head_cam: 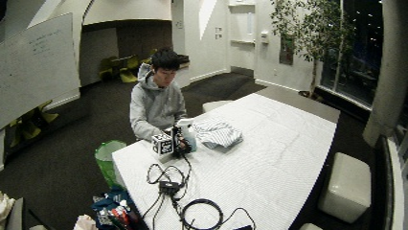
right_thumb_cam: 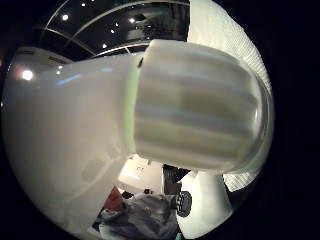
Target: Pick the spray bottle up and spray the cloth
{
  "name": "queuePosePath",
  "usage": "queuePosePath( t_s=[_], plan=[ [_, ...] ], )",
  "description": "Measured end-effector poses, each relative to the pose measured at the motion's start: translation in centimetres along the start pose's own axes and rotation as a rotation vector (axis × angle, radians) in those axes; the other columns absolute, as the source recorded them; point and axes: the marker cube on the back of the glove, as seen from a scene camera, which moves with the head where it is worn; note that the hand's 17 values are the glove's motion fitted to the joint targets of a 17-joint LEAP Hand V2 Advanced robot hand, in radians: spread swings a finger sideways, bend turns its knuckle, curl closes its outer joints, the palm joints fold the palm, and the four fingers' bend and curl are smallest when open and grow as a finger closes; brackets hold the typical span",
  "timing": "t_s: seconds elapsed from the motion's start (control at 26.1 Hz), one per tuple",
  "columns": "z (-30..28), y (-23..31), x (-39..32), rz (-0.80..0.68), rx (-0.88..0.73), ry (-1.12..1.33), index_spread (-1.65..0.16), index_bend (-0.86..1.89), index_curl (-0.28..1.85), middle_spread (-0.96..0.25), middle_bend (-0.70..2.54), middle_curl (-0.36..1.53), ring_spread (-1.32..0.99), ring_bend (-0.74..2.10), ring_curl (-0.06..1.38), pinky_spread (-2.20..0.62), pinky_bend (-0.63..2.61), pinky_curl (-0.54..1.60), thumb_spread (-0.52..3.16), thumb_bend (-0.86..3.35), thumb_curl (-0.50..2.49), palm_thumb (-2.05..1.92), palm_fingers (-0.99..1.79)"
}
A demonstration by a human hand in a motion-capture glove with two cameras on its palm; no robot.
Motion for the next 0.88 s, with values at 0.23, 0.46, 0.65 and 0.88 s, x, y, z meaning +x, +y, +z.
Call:
queuePosePath(
  t_s=[0.23,0.46,0.65,0.88],
  plan=[
    [0.8,-0.3,0.0,0.005,-0.014,0.0,-0.25,0.13,0.19,0.05,0.32,0.36,0.03,0.46,0.3,0.18,0.78,0.28,0.91,-0.02,0.32,0.7,0.17],
    [1.9,-0.7,-0.2,0.013,-0.037,0.004,-0.24,0.15,0.21,0.03,0.31,0.36,0.01,0.48,0.31,0.16,0.76,0.27,0.91,-0.02,0.33,0.71,0.28],
    [2.8,-1.0,-0.4,0.022,-0.058,0.005,-0.26,0.14,0.22,-0.03,0.29,0.36,-0.03,0.59,0.33,0.12,0.73,0.26,0.91,-0.03,0.33,0.72,0.52],
    [3.5,-2.1,-1.1,0.016,-0.067,-0.019,-0.29,0.27,0.29,-0.09,0.33,0.38,-0.08,0.57,0.34,0.06,0.57,0.23,0.9,0.0,0.34,0.78,0.85]
  ],
)
